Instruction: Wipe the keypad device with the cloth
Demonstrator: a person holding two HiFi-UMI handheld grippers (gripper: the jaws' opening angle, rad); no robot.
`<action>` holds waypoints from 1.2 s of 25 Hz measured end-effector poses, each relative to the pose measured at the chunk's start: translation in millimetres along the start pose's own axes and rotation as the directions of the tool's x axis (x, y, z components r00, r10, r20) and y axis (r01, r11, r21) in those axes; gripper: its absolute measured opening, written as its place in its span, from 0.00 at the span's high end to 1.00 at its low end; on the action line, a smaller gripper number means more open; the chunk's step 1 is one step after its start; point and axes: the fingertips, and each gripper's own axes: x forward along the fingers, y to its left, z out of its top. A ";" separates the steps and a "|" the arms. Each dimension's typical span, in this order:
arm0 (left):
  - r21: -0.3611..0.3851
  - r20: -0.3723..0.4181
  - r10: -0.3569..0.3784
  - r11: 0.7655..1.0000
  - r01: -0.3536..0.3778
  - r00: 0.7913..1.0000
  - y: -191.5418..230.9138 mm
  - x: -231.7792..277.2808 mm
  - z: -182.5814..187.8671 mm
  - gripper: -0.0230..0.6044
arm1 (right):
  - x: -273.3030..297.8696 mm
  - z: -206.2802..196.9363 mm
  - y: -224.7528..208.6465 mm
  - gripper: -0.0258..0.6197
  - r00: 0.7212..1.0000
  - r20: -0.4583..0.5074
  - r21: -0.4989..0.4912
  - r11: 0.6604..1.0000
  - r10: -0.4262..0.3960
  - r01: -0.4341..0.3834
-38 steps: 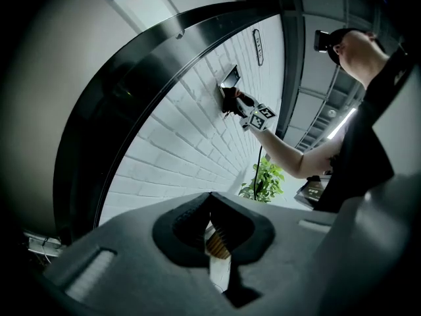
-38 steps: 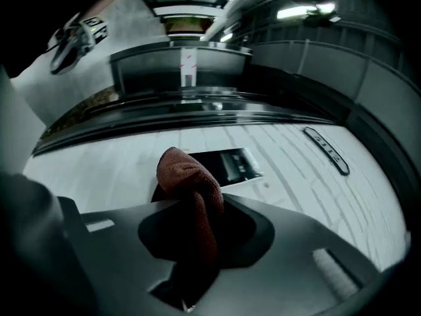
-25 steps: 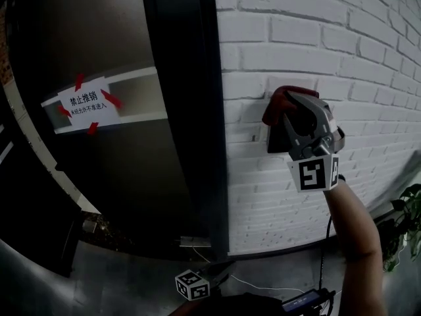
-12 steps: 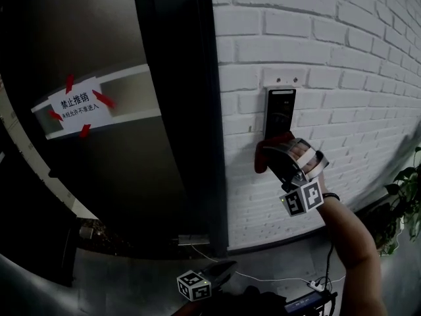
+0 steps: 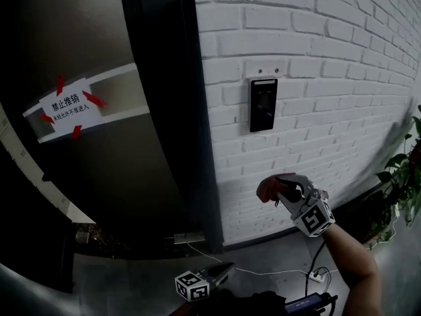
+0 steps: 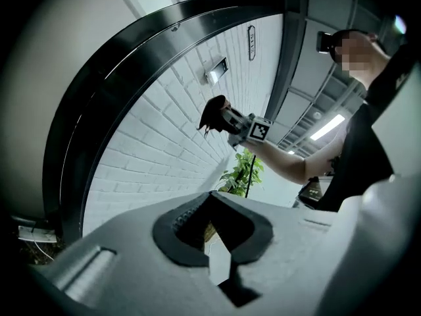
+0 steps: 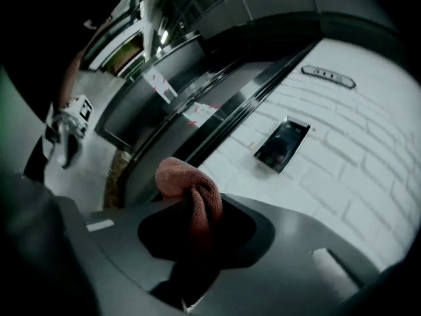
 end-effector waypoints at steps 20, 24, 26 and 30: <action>0.003 0.012 0.132 0.991 -0.132 0.991 -86.2 61.0 -71.2 0.96 | -204.7 -147.7 254.1 0.83 0.917 0.210 0.754 0.541 0.339 -0.372; -0.007 -0.004 0.176 0.984 -0.176 0.984 -99.5 55.5 -91.7 0.96 | -229.4 -164.2 277.3 0.83 0.921 0.196 0.798 0.491 0.336 -0.349; -0.005 -0.010 0.200 0.980 -0.200 0.980 -100.9 49.6 -97.1 0.96 | -237.8 -167.5 285.4 0.82 0.926 0.205 0.822 0.459 0.316 -0.338; 0.003 -0.009 0.214 0.977 -0.214 0.977 -102.4 42.1 -100.1 0.96 | -246.5 -165.7 303.8 0.82 0.936 0.213 0.855 0.411 0.281 -0.318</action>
